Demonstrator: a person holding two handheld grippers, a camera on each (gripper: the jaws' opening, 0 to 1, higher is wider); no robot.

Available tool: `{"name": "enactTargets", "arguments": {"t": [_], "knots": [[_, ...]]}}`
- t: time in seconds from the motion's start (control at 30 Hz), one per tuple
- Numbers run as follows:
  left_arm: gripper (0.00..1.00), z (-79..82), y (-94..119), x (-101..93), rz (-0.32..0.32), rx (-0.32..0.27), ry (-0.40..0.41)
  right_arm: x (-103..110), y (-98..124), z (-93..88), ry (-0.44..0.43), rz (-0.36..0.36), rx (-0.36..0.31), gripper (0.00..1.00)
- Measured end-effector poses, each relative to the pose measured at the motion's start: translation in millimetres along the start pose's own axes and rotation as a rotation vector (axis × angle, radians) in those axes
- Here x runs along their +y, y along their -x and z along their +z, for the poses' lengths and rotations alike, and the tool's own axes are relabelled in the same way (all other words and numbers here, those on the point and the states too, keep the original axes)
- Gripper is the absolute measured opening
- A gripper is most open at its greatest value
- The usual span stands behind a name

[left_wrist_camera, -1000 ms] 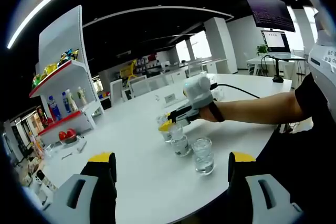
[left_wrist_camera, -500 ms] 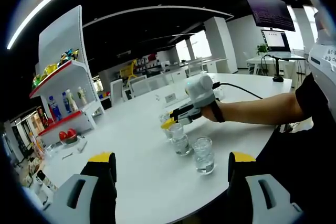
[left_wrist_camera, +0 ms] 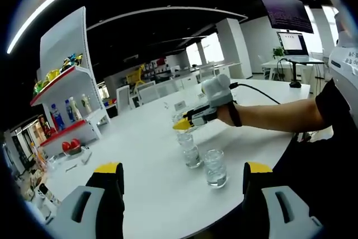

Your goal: Identify the label on the chemical reagent bottle, grasp the chemical reagent bottle, and place it in the designated position on the reagent rack

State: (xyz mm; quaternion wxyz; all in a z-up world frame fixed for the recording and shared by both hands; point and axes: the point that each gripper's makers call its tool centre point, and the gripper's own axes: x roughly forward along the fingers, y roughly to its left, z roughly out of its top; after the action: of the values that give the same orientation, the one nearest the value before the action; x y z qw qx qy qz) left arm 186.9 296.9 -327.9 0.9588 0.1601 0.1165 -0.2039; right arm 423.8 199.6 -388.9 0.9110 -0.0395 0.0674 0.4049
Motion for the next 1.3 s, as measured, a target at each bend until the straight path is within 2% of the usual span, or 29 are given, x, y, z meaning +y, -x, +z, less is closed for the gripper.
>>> {"name": "enactTargets", "arguments": {"t": [0.27,0.53,0.83,1.3], "knots": [[0.87,2.7,-3.0,-4.9,-0.010,-0.002,-0.005,-23.0,24.2,7.7,-0.044,-0.044,-0.020,0.17],[0.87,9.0,-2.7,-9.7,-0.016,-0.007,-0.018,-36.6,42.4,14.7,-0.072,-0.079,-0.045,0.17],[0.87,16.6,-6.1,-17.1,-0.032,-0.026,-0.027,-41.4,68.6,19.7,-0.088,-0.102,-0.057,0.17],[0.87,17.2,-17.4,-25.5,-0.064,-0.027,-0.018,-46.9,91.2,32.1,-0.081,-0.124,-0.083,0.17]]}}
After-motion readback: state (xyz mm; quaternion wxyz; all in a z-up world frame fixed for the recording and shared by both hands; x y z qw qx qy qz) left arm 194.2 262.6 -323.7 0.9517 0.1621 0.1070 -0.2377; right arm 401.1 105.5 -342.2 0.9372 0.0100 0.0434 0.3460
